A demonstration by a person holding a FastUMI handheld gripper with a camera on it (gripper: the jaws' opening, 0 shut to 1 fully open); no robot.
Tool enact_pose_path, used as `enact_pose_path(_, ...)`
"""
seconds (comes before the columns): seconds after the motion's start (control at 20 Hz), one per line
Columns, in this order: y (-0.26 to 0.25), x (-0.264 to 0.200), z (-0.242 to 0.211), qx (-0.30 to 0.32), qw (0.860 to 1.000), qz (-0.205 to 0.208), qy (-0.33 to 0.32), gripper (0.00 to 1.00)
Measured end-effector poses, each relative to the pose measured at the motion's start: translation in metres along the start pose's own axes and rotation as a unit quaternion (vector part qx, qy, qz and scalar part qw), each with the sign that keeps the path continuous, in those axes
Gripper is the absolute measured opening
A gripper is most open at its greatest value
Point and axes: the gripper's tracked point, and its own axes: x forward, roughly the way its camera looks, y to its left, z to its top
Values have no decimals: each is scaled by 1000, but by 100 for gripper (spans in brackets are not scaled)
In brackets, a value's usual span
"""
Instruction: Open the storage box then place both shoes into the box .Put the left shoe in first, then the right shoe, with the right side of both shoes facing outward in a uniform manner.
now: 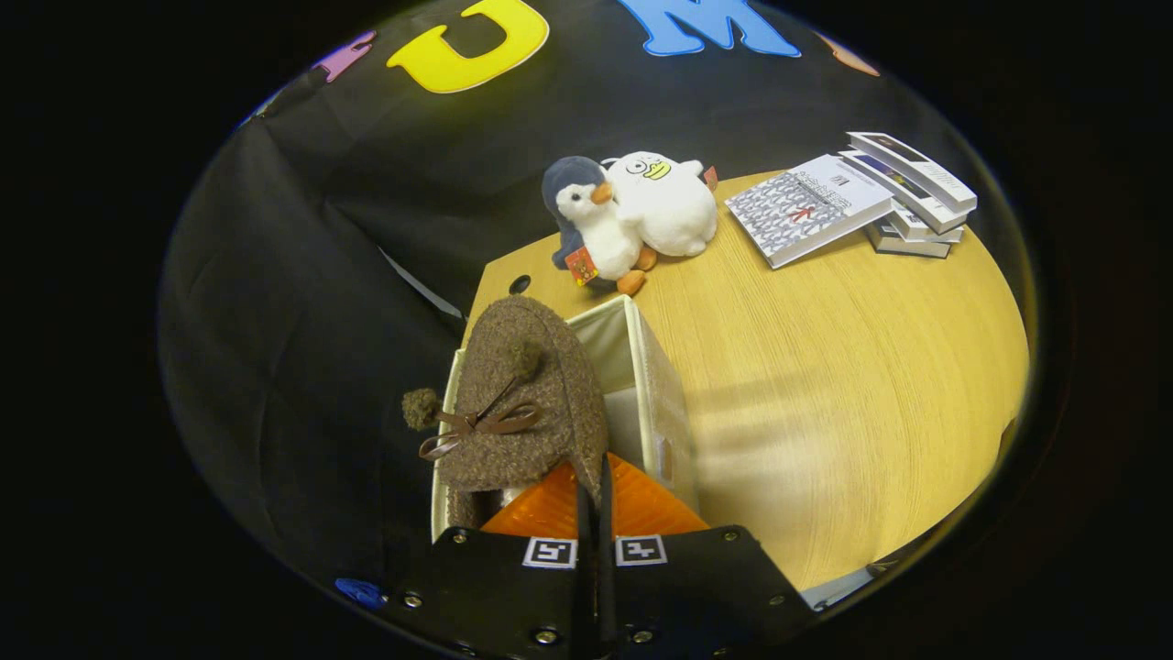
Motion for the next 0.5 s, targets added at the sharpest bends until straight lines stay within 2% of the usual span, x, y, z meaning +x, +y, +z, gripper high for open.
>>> enact_pose_path(0.1,-8,4,-1,-5,1000,-15,-4,3)
enact_pose_path(0.2,-5,3,-1,0,1000,-6,-7,11)
enact_pose_path(0.25,-2,1,-1,1,1000,1,-8,11)
enact_pose_path(0.35,2,-2,6,2,1000,12,-23,26)
enact_pose_path(0.4,1,-7,9,-1,999,14,-28,38)
enact_pose_path(0.5,0,-12,15,-16,999,16,-39,79)
